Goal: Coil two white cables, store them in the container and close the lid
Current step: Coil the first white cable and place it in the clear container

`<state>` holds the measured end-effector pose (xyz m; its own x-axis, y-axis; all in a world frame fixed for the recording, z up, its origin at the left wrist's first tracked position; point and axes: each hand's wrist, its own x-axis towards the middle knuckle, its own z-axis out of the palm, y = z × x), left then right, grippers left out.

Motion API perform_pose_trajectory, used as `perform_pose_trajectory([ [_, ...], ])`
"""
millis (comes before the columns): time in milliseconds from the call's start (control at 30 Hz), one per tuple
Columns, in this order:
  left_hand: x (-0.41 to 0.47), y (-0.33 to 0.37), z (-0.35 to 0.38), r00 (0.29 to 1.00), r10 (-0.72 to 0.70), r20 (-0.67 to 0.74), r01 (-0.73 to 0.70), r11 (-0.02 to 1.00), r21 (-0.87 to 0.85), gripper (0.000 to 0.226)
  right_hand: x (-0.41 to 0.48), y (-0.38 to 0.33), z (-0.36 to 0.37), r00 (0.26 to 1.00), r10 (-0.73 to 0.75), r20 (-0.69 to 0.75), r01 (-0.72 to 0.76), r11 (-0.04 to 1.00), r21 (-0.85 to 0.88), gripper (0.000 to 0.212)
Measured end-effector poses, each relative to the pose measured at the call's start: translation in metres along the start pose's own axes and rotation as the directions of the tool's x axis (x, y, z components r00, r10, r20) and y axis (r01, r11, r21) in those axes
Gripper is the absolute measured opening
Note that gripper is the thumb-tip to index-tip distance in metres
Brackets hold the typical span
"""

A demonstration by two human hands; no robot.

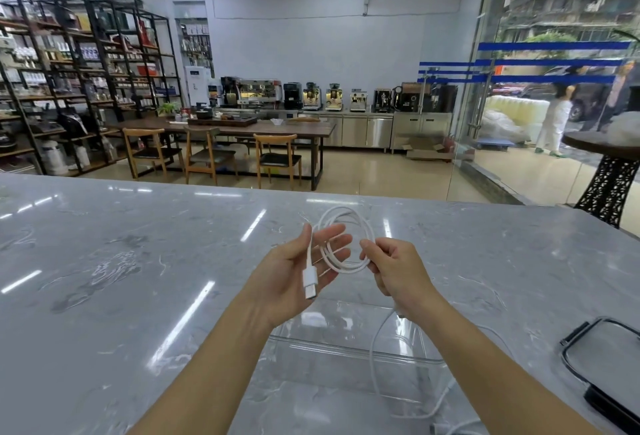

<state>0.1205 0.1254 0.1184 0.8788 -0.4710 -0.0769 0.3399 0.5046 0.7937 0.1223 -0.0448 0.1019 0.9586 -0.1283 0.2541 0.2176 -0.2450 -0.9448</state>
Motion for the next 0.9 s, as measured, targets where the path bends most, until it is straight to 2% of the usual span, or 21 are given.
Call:
perform_pose_trajectory([
  [67, 0.001, -0.005, 0.000, 0.991, 0.108, 0.077, -0.108, 0.994, 0.000, 0.040, -0.002, -0.003, -0.002, 1.000, -0.002, 0.016, 0.002, 1.000, 0.014, 0.032],
  [167, 0.009, -0.011, -0.002, 0.961, 0.230, 0.155, -0.233, 0.972, 0.000, 0.060, -0.004, -0.008, -0.001, 0.999, 0.009, 0.051, -0.012, 0.999, 0.052, 0.033],
  [233, 0.011, -0.012, 0.002, 0.943, 0.295, 0.153, -0.312, 0.945, 0.101, 0.048, -0.006, -0.009, 0.001, 0.996, 0.034, 0.080, -0.043, 0.993, 0.114, 0.033],
  [267, 0.011, -0.012, 0.006, 0.933, 0.346, 0.097, -0.358, 0.918, 0.174, 0.037, -0.007, -0.009, 0.002, 0.994, 0.044, 0.096, -0.056, 0.989, 0.135, 0.035],
  [333, 0.013, -0.012, 0.013, 0.880, 0.467, -0.086, -0.416, 0.846, 0.335, 0.018, -0.010, -0.009, 0.005, 0.989, 0.058, 0.132, -0.079, 0.984, 0.160, 0.036],
  [400, 0.014, -0.014, 0.019, 0.791, 0.586, -0.178, -0.426, 0.735, 0.527, 0.006, -0.013, -0.008, 0.009, 0.987, 0.066, 0.146, -0.092, 0.980, 0.177, 0.033],
  [500, 0.016, -0.021, 0.023, 0.705, 0.697, -0.131, -0.382, 0.529, 0.758, 0.014, -0.014, -0.009, 0.009, 0.991, 0.059, 0.121, -0.083, 0.975, 0.206, 0.032],
  [600, 0.016, -0.024, 0.026, 0.649, 0.751, -0.123, -0.334, 0.426, 0.841, 0.028, -0.015, -0.011, 0.008, 0.995, 0.025, 0.095, -0.044, 0.978, 0.202, 0.031],
  [700, 0.013, -0.024, 0.031, 0.641, 0.759, -0.114, -0.346, 0.418, 0.840, 0.033, -0.013, -0.008, 0.008, 0.998, 0.000, 0.057, -0.010, 0.985, 0.175, 0.029],
  [800, 0.011, -0.021, 0.029, 0.636, 0.761, -0.126, -0.293, 0.389, 0.873, 0.035, -0.012, -0.002, 0.004, 0.999, -0.031, 0.022, 0.029, 0.996, 0.087, 0.026],
  [833, 0.011, -0.019, 0.028, 0.656, 0.736, -0.169, -0.267, 0.436, 0.859, 0.037, -0.013, -0.001, 0.003, 0.999, -0.046, 0.022, 0.045, 0.998, 0.038, 0.026],
  [900, 0.011, -0.015, 0.025, 0.730, 0.624, -0.280, -0.212, 0.595, 0.775, 0.040, -0.014, 0.001, 0.004, 0.997, -0.075, 0.021, 0.076, 0.996, -0.050, 0.027],
])
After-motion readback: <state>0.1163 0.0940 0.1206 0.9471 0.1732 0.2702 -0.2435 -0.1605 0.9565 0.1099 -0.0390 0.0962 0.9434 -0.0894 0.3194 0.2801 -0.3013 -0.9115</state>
